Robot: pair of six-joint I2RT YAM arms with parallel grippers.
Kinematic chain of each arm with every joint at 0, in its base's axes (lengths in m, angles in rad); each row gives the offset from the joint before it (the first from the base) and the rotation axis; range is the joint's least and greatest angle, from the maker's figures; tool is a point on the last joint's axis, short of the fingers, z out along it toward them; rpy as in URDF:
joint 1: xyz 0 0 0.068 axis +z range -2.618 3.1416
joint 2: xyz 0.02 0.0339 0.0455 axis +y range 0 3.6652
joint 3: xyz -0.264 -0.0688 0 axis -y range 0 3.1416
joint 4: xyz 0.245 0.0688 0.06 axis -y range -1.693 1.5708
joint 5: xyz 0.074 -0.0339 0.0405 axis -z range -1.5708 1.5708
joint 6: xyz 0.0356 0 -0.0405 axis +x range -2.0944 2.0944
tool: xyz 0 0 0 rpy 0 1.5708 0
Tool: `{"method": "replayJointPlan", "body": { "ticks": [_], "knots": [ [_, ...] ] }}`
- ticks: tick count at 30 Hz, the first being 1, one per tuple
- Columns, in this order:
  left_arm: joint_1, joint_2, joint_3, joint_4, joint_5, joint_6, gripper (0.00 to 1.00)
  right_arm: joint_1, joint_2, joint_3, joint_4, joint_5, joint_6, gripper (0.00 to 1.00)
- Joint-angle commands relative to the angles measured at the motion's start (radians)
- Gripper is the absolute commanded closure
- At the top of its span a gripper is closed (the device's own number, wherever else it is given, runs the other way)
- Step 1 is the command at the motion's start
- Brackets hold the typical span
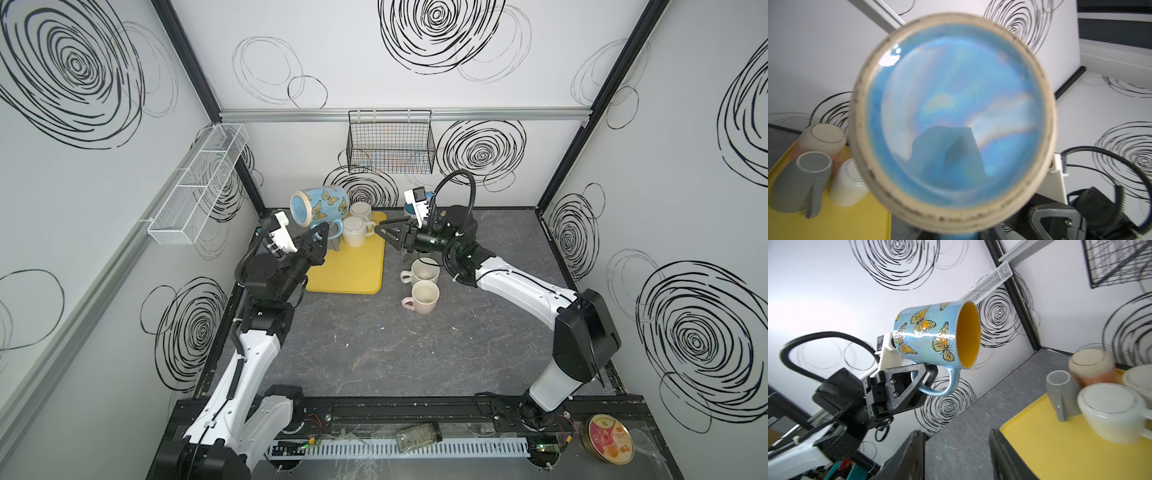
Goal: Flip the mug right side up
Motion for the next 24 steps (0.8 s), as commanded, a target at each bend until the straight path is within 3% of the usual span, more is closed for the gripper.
{"method": "replayJointPlan", "body": {
  "ticks": [1, 8, 24],
  "knots": [
    [0.011, -0.033, -0.013, 0.388, 0.087, -0.086, 1.00, 0.017, 0.051, 0.043, 0.182, -0.116, 0.142, 0.43],
    [0.005, -0.010, -0.060, 0.640, 0.127, -0.250, 1.00, 0.056, 0.097, 0.095, 0.268, -0.141, 0.185, 0.41],
    [-0.065, 0.013, -0.075, 0.682, 0.150, -0.264, 1.00, 0.084, 0.201, 0.257, 0.339, -0.195, 0.254, 0.40]
  ]
}}
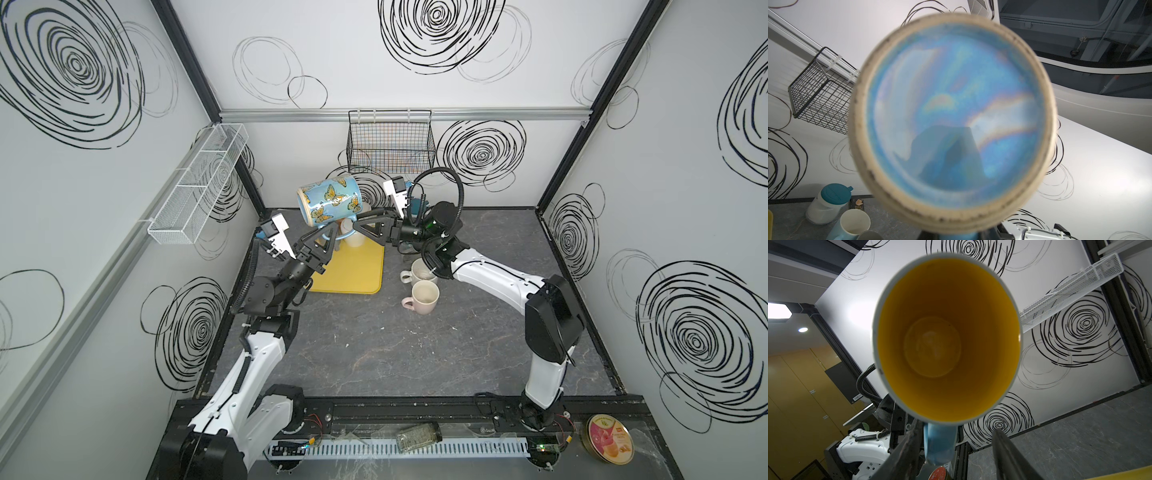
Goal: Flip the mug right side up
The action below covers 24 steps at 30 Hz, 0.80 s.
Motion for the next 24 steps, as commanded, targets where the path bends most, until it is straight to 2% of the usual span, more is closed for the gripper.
{"method": "replayJointPlan", "body": {
  "ticks": [1, 4, 7, 10, 15, 16, 21, 24],
  "knots": [
    [-0.009, -0.012, 0.017, 0.190, -0.001, -0.007, 1.00, 0.012, 0.020, 0.047, 0.060, -0.040, 0.023, 0.40],
    [-0.013, -0.011, 0.010, 0.200, -0.003, -0.010, 1.00, 0.016, 0.025, 0.056, 0.059, -0.045, 0.017, 0.42],
    [-0.022, -0.004, 0.015, 0.199, 0.004, -0.009, 1.00, 0.020, 0.034, 0.071, 0.063, -0.062, 0.016, 0.51],
    [-0.023, 0.003, 0.017, 0.198, 0.012, -0.009, 1.00, 0.018, 0.041, 0.085, 0.062, -0.079, 0.016, 0.64],
    [-0.026, 0.026, 0.020, 0.174, 0.057, -0.012, 0.99, 0.002, 0.034, 0.096, 0.039, -0.113, -0.016, 0.94],
    [-0.026, 0.030, 0.021, 0.168, 0.066, -0.013, 0.92, -0.004, 0.029, 0.098, 0.008, -0.122, -0.036, 1.00],
    [-0.030, 0.045, 0.029, 0.142, 0.099, -0.011, 0.66, -0.051, -0.016, 0.098, -0.151, -0.128, -0.171, 1.00],
    [-0.029, 0.052, 0.038, 0.111, 0.118, 0.004, 0.56, -0.099, -0.058, 0.084, -0.257, -0.106, -0.257, 1.00]
  ]
}}
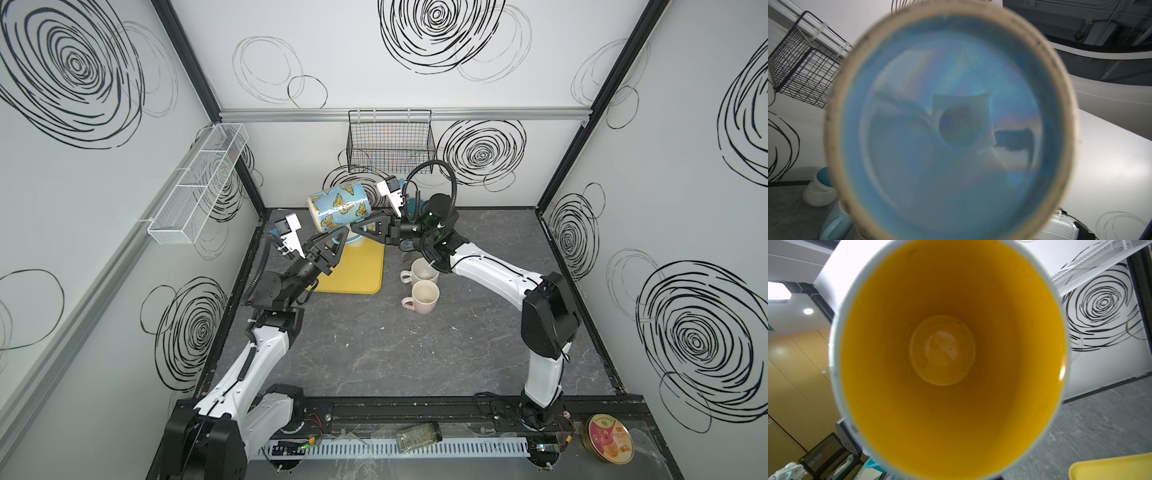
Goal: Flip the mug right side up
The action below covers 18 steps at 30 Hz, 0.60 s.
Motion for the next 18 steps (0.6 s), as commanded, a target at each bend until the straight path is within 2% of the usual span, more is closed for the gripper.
{"method": "replayJointPlan", "body": {
  "ticks": [1, 3, 7, 10, 15, 18],
  "knots": [
    [-0.005, -0.013, 0.048, 0.091, 0.047, 0.004, 0.53, -0.074, -0.094, 0.013, -0.120, 0.036, -0.170, 1.00],
    [-0.007, -0.013, 0.057, 0.026, 0.042, 0.040, 0.48, -0.116, -0.126, 0.004, -0.196, 0.059, -0.231, 1.00],
    [-0.012, -0.003, 0.064, -0.042, 0.041, 0.092, 0.46, -0.197, -0.175, -0.008, -0.336, 0.108, -0.345, 1.00],
    [-0.012, 0.016, 0.068, -0.065, 0.047, 0.107, 0.46, -0.260, -0.198, 0.038, -0.553, 0.150, -0.504, 1.00],
    [-0.012, 0.056, 0.077, -0.108, 0.050, 0.137, 0.46, -0.359, -0.184, 0.154, -0.899, 0.394, -0.807, 1.00],
    [-0.014, 0.097, 0.084, -0.127, 0.047, 0.144, 0.47, -0.395, -0.155, 0.197, -1.020, 0.547, -0.946, 1.00]
  ]
}}
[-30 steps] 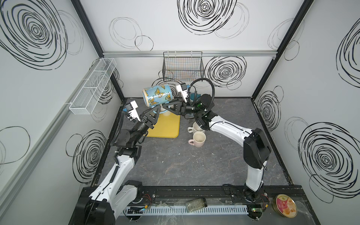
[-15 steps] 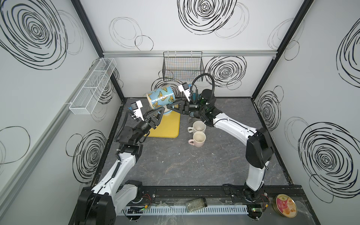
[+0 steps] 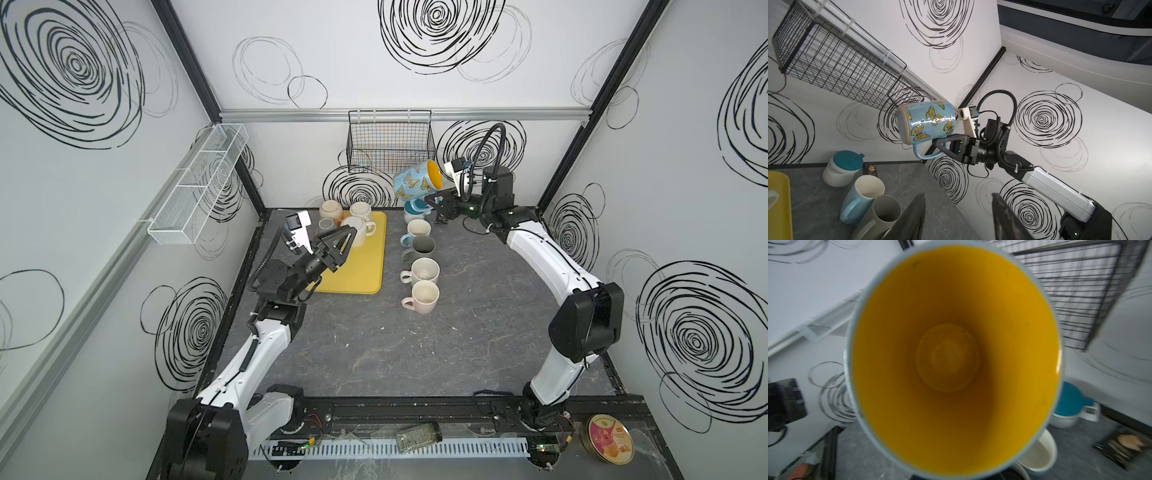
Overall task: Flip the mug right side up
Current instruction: 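Carry the butterfly mug with the right gripper while the left gripper withdraws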
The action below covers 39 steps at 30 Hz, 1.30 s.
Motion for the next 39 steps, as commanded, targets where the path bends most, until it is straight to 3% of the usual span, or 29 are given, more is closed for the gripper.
{"method": "replayJointPlan", "body": {
  "ticks": [1, 8, 15, 29, 34, 36, 39],
  "knots": [
    [-0.009, 0.043, 0.040, -0.014, 0.015, 0.032, 0.48, -0.026, -0.010, 0.103, -0.144, 0.193, -0.263, 1.00],
    [-0.022, 0.129, 0.099, -0.119, 0.017, 0.083, 0.52, -0.158, 0.080, 0.121, -0.221, 0.312, -0.326, 1.00],
    [-0.041, 0.199, 0.164, -0.397, -0.061, 0.221, 0.53, -0.160, 0.182, 0.101, -0.247, 0.429, -0.430, 1.00],
    [-0.068, 0.341, 0.236, -0.451, -0.049, 0.228, 0.56, -0.108, 0.407, 0.237, -0.408, 0.497, -0.716, 1.00],
    [-0.072, 0.384, 0.265, -0.454, -0.012, 0.216, 0.64, -0.100, 0.489, 0.344, -0.493, 0.482, -0.754, 1.00],
    [-0.072, 0.388, 0.266, -0.458, -0.004, 0.217, 0.64, -0.089, 0.507, 0.364, -0.503, 0.489, -0.769, 0.96],
    [-0.069, 0.378, 0.254, -0.477, -0.019, 0.243, 0.60, -0.074, 0.521, 0.371, -0.491, 0.515, -0.793, 0.81]
  ]
}}
